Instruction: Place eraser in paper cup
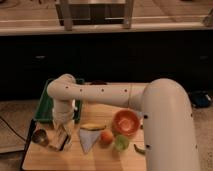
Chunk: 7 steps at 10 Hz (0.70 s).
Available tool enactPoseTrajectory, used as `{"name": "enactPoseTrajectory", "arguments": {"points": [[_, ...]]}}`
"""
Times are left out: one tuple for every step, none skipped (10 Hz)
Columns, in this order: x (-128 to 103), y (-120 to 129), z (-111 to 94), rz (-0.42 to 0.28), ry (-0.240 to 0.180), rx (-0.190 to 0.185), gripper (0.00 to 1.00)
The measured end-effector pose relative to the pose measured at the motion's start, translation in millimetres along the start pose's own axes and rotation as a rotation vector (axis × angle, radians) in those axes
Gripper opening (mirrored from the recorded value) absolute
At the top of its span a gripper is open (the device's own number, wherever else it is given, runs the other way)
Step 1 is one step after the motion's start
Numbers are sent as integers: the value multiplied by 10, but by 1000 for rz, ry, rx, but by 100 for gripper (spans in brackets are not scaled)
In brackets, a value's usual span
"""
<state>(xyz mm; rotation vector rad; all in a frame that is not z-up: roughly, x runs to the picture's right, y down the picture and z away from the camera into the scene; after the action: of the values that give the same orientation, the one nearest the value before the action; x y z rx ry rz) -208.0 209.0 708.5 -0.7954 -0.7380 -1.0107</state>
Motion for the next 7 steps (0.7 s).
{"name": "enactPoseTrajectory", "arguments": {"points": [[2,0,-1,-1,-1,-1,80],[3,-3,3,-4,-3,-2,80],[6,-3,6,-5,-4,-3,80],[11,-3,4,-6,-5,-2,80],[11,-4,3,-7,-5,-2,80],[14,-2,0,-8,-4,-1,80],[17,0,-7,-8,-4,0,80]]}}
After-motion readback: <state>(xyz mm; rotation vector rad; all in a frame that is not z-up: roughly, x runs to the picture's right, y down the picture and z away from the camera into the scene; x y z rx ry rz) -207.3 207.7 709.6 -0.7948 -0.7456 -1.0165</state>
